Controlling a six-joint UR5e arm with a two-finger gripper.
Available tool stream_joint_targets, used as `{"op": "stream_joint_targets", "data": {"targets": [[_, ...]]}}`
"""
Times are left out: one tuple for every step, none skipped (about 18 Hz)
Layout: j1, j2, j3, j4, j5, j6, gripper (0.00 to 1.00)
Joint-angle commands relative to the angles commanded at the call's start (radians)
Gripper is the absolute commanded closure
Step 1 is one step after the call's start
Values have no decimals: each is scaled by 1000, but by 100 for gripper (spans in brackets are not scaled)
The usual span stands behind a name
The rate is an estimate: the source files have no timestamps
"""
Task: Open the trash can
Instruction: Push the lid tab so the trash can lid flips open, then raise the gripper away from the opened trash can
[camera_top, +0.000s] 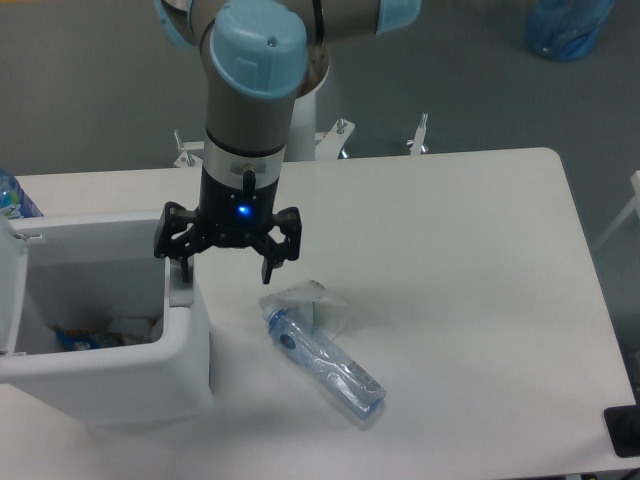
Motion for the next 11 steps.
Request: {"op": "stream_joint_targets", "data": {"targets": [[0,0,12,41,11,3,0],[0,-2,22,86,21,5,0],[2,-3,29,124,40,5,0],[8,0,34,156,63,6,0],[14,0,37,178,84,8,0],[21,0,40,202,107,8,0],[37,0,45,230,133,8,0],[54,-2,51,253,161,8,0],[66,-2,58,261,185,9,0],[83,-3,68,261,204,11,0],[95,-5,71,261,221,18,0]]}}
